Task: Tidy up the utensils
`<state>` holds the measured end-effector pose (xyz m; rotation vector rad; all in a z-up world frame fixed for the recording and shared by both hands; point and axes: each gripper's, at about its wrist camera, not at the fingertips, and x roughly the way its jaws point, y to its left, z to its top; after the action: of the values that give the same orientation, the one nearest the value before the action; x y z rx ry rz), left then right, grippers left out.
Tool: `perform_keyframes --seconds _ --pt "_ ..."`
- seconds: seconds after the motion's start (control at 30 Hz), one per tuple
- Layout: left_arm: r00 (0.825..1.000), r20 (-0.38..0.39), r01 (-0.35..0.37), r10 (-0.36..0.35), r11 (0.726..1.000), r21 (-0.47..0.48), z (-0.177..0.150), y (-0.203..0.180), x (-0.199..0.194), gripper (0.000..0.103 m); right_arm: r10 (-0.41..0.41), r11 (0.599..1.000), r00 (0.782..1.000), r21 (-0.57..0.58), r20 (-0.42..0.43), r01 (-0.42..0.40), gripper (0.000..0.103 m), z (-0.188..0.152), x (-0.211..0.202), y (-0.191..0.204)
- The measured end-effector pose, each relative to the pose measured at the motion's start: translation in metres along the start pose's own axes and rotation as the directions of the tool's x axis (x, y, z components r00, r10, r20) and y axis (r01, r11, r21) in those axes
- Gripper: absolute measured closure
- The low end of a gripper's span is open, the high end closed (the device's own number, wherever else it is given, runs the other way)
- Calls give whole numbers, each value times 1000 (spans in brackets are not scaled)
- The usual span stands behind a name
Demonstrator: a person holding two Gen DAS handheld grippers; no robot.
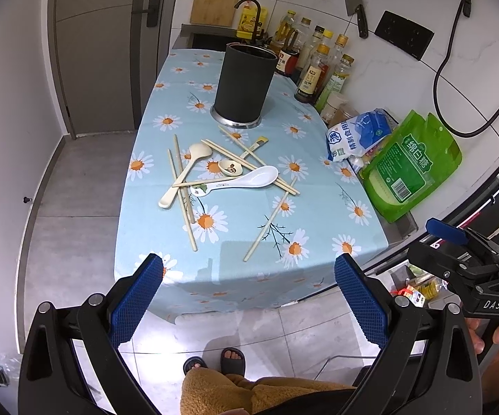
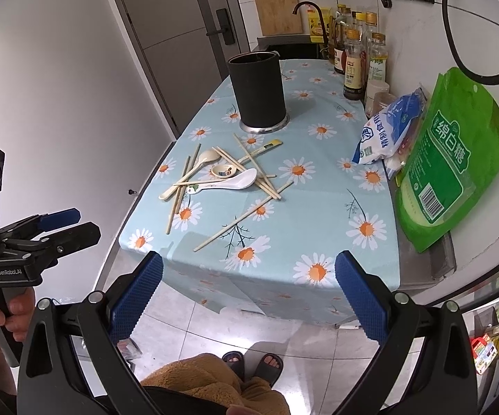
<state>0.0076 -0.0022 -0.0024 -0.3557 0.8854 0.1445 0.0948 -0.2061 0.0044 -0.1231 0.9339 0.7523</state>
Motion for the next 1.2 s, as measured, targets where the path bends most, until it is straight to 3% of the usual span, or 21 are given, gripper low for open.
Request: perform_keyframes --seconds 0.77,1.2 --pt "1000 -13 -19 19 1000 -7 0 0 2 7 7 1000 1000 -9 -27 -7 4 2 8 -4" --pt "998 -61 -13 12 1000 -19 3 1 9 7 41 998 996 56 -80 -37 4 3 17 -13"
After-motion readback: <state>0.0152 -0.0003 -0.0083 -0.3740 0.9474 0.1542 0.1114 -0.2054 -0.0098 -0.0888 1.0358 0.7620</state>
